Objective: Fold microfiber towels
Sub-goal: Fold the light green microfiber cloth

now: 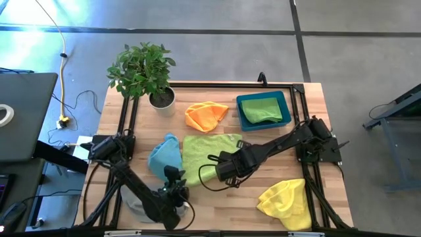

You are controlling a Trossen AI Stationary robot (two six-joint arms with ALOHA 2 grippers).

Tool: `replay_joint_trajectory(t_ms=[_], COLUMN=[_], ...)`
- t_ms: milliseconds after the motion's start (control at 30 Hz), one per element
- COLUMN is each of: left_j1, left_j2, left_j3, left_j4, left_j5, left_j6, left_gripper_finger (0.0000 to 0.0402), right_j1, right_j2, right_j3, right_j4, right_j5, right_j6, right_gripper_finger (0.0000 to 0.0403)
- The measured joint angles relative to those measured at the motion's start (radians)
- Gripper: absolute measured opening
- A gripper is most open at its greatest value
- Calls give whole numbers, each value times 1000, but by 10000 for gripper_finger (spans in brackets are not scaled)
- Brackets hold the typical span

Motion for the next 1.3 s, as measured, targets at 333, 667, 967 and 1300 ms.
replay_joint_trajectory(t_ms=[333,667,967,1300], left_j1=[-35,-54,10,81], left_j2=[0,0,0,-6], left_j3=[0,-53,-113,-117], left_j4=[42,293,465,448], left_j5=[132,202,265,326], left_j6=[38,249,346,350], left_gripper_finger=[204,204,204,204], right_j1=[-9,-47,-67,-66], right_j2=[56,160,169,169], right_j3=[0,-1,-1,-1], right_j4=[-25,-47,-27,19], right_j5=[122,140,140,139], right_j6=[34,15,-3,-13], right_gripper_finger=[0,0,0,0])
